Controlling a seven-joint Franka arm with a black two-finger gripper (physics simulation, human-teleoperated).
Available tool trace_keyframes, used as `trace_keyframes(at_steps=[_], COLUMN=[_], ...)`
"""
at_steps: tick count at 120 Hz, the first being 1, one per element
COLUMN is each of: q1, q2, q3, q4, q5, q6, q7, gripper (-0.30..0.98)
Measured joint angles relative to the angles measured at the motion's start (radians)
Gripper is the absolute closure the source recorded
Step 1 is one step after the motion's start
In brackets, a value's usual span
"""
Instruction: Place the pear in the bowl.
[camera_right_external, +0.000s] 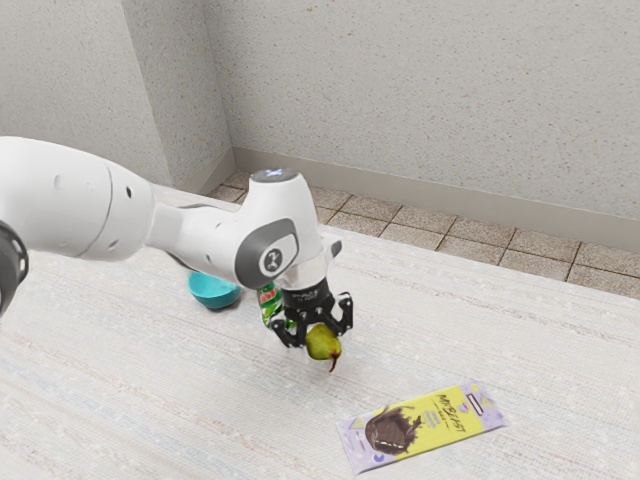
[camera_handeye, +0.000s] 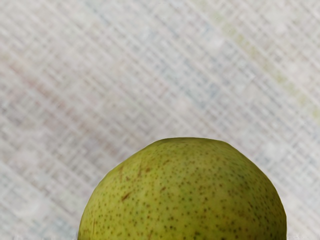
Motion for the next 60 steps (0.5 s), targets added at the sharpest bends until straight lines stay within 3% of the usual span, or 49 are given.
trace_keyframes(at_steps=[34,60], q1=[0.026,0.078], q2=[-0.165,-0.229], q3=[0.000,0.001], q4=[0.005,0.107], q5=[0.060,0.126], q6=[-0.068,-0.185], q7=[-0.026,-0.039], gripper=[0.63,0.67])
